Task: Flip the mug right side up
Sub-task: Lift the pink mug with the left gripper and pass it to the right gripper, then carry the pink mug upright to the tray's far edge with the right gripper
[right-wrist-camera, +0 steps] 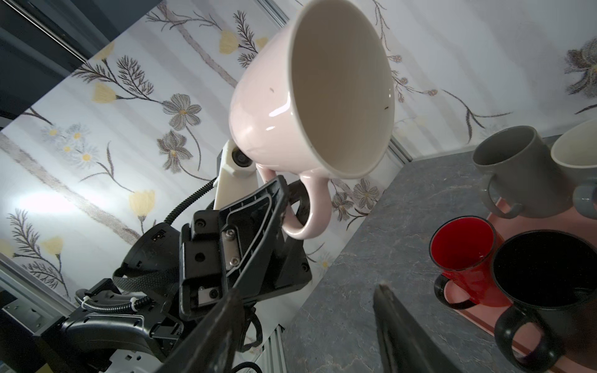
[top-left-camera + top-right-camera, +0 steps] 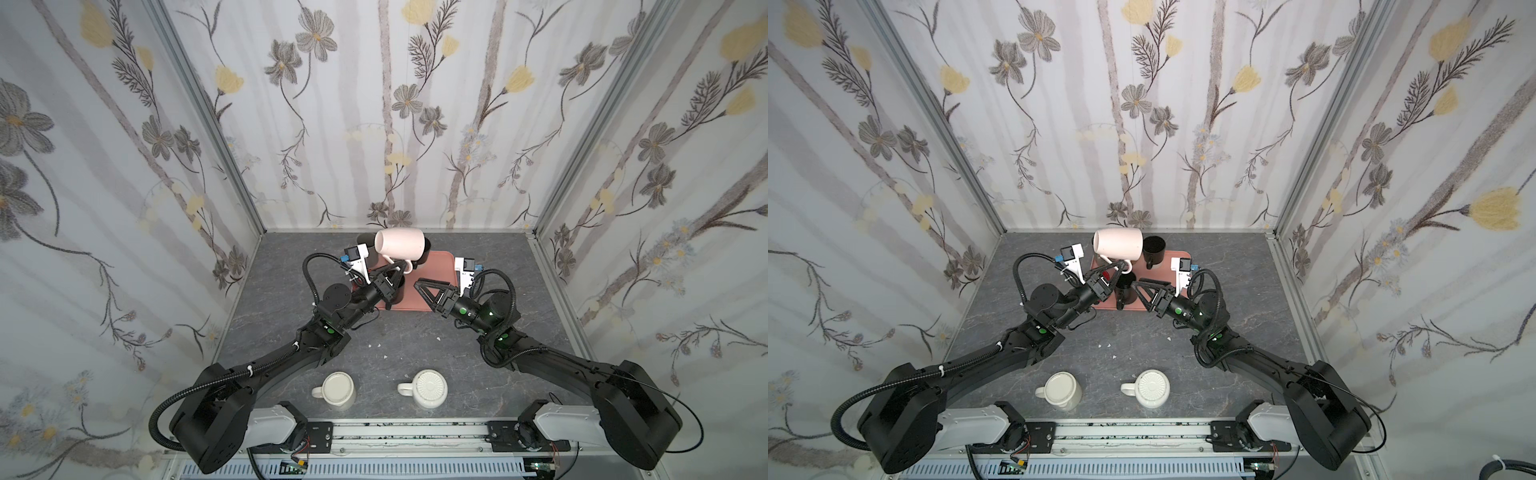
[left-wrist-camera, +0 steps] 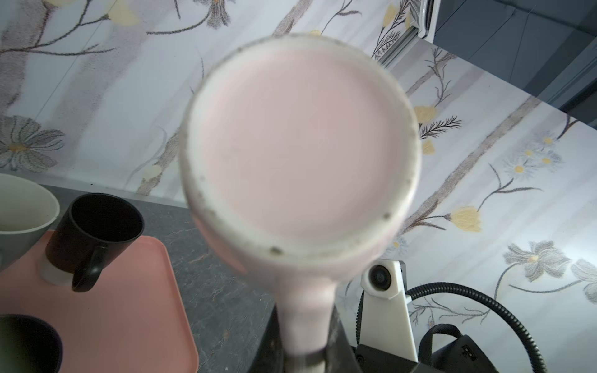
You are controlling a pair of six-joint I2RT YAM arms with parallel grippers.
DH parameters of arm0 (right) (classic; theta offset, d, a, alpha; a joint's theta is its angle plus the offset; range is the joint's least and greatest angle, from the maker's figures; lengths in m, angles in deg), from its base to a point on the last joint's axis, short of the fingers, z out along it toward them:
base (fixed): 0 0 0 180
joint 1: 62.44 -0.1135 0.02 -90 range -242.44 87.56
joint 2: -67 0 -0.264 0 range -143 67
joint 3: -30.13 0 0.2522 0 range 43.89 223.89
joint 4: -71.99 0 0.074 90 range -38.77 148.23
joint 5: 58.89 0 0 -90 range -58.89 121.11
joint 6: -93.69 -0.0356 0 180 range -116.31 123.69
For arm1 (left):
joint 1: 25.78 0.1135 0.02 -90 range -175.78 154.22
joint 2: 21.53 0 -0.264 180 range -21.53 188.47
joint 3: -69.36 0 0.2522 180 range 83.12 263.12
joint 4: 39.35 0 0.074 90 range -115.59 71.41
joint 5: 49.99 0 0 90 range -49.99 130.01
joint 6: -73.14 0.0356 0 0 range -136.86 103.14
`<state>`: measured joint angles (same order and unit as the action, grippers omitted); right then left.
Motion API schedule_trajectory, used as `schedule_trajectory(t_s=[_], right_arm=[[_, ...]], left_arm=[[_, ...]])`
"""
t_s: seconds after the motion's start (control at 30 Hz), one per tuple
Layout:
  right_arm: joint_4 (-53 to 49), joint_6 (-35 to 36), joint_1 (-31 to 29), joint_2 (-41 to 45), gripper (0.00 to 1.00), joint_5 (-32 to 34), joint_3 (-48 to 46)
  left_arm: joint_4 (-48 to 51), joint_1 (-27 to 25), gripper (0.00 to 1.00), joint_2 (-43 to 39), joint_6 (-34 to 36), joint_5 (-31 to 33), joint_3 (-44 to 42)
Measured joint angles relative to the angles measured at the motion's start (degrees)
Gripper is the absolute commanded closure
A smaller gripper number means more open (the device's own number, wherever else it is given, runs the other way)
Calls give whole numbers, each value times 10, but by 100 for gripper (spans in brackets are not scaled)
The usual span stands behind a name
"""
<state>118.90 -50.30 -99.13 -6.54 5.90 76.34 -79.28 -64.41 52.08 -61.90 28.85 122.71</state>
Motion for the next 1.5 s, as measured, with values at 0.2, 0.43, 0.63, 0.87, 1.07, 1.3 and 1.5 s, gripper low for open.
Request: schedule_trajectory(t_s=[0.2, 0.43, 0.63, 0.87, 1.07, 1.3, 1.5], right_arm=[[73, -45, 0, -35, 44, -2, 16], [128, -83, 0, -72, 55, -1, 39], [174, -121, 0, -101, 63, 1, 55], [205, -157, -2, -123, 70, 3, 66], [209, -168, -6, -130, 85, 6, 73], [209, -176, -6, -128, 100, 11, 75], [147, -139, 4, -86, 100, 9, 62]], left_arm=[[-45, -1, 100, 16, -32, -20, 1], [-67, -4, 100, 22, -47, -24, 3], [-70, -6, 100, 21, -51, -24, 3], [-73, -7, 100, 21, -52, -21, 7], [-81, -8, 100, 24, -58, -22, 12], [-82, -8, 66, 26, -60, -19, 14], [-78, -10, 23, 9, -60, -7, 12]])
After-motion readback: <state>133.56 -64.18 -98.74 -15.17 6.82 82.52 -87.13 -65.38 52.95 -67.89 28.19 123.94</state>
